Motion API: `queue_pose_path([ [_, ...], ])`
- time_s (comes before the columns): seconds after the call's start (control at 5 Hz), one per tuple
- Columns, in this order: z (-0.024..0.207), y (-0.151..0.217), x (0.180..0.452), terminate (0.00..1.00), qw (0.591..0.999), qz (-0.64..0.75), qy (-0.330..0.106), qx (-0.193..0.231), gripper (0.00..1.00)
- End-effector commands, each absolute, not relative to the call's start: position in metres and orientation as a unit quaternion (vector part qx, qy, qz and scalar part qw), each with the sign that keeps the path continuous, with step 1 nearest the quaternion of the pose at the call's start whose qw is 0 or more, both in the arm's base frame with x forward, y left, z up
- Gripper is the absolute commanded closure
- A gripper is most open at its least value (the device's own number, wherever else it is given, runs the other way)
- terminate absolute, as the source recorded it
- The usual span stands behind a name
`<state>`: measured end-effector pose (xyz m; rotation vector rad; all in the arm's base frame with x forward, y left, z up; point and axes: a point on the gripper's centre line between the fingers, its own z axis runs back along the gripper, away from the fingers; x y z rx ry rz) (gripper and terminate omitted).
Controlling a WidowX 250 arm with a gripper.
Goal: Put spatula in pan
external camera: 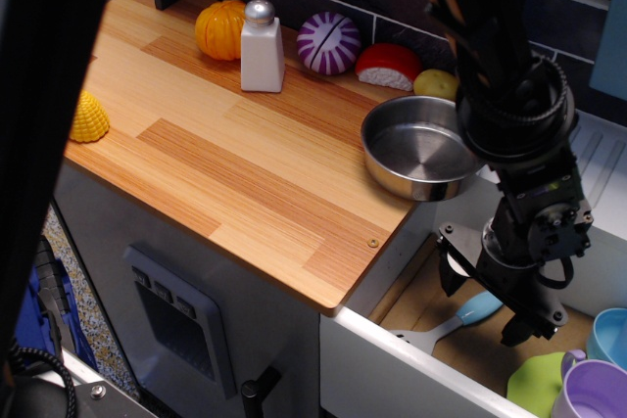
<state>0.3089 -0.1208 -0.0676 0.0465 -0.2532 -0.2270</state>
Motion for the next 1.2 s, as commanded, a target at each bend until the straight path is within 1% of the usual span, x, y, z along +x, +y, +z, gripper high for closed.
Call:
queue_pose_path([
  [0.0,-0.069,-0.121,0.328,0.0,0.982,-0.111,-0.156,0.007,0.0],
  [0.2,-0.078,-0.115,0.331,0.0,0.981,-0.109,-0.161,-0.005,0.0],
  [0.4,-0.087,-0.111,0.33,0.0,0.982,-0.09,-0.167,-0.026,1.0],
  [0.6,-0.087,-0.113,0.33,0.0,0.982,-0.087,-0.166,-0.028,1.0],
  [0.8,-0.078,-0.117,0.33,0.0,0.982,-0.096,-0.163,-0.014,1.0],
  [1.0,-0.043,-0.119,0.325,0.0,0.987,-0.097,-0.128,0.014,1.0],
])
